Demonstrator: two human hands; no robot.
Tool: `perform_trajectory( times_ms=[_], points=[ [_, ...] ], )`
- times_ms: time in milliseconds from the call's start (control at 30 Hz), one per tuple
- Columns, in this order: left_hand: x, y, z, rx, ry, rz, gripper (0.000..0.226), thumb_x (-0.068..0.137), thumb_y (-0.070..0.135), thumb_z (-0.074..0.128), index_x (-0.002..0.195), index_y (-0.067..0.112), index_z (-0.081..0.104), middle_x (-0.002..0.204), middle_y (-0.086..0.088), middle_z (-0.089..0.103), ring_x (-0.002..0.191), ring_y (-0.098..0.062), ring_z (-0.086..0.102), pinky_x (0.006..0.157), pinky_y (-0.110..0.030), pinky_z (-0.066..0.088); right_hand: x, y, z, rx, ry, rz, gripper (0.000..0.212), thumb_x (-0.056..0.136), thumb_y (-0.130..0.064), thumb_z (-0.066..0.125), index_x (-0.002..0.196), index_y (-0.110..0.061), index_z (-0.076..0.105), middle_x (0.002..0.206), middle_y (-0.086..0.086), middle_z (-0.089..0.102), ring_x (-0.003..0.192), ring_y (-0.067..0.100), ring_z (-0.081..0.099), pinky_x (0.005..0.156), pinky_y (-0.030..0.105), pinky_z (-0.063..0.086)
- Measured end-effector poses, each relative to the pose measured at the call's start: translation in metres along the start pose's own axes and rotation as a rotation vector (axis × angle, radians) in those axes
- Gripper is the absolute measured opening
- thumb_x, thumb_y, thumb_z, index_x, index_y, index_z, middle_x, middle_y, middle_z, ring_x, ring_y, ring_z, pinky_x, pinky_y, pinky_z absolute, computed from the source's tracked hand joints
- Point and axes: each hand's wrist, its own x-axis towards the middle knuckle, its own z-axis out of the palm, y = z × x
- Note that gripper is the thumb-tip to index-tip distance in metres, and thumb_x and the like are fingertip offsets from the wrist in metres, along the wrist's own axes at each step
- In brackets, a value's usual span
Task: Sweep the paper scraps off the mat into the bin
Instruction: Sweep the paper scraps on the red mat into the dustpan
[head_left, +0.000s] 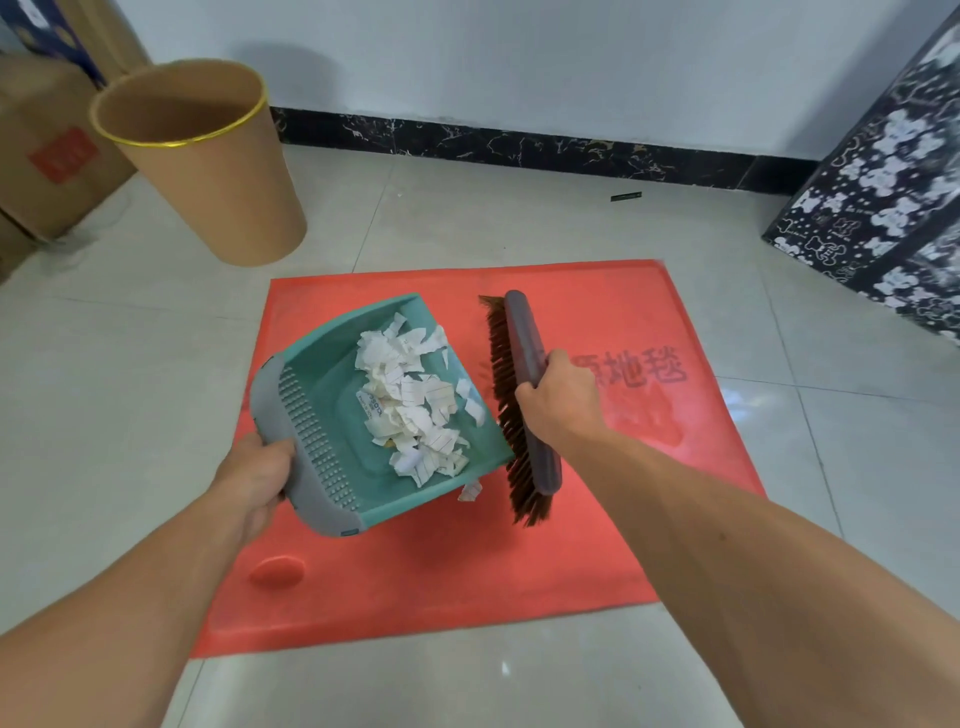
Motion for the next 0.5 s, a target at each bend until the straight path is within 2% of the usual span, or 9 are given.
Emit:
perform_trajectory(
  times_ms=[100,167,367,500],
  points=[
    [-0.004,0.006,0.022,0.039,-0.046,0.026,0.030,0.086,0.001,0.042,0.102,0.018,0.062,0.105,-0.007,0.069,0.096,-0.028,0.064,0.093,-0.049,0.052,0.000,0.003,0.000,-0.029,-0.013,-0.005,0.024,0.088,-0.020,0.054,0.107,-0.007,0.046,0.098,0.016,0.056,0.085,0.037,0.057,0.065,0.035,0.041],
    [-0.004,0.010,0.033,0.056,-0.066,0.031,0.031,0.085,0.005,0.043,0.109,0.017,0.061,0.107,-0.008,0.069,0.098,-0.029,0.064,0.092,-0.050,0.053,-0.001,0.006,0.000,-0.036,-0.027,-0.023,0.026,0.087,-0.020,0.054,0.109,-0.008,0.046,0.100,0.016,0.057,0.088,0.038,0.058,0.067,0.037,0.044],
    [0.000,0.004,0.023,-0.002,-0.075,-0.021,0.041,0.086,-0.008,0.037,0.115,0.010,0.061,0.105,-0.011,0.068,0.100,-0.031,0.062,0.098,-0.052,0.047,0.006,0.020,-0.017,-0.058,0.035,0.008,0.026,0.086,-0.015,0.052,0.110,-0.005,0.048,0.093,0.015,0.052,0.080,0.035,0.052,0.065,0.034,0.038],
    [0.002,0.004,0.024,0.094,-0.130,-0.015,0.033,0.089,-0.005,0.038,0.105,0.010,0.062,0.104,-0.013,0.070,0.095,-0.030,0.061,0.096,-0.052,0.047,0.011,0.019,-0.016,-0.027,0.029,0.052,0.024,0.087,-0.014,0.051,0.109,-0.005,0.048,0.091,0.013,0.050,0.077,0.031,0.048,0.064,0.032,0.038]
  ],
)
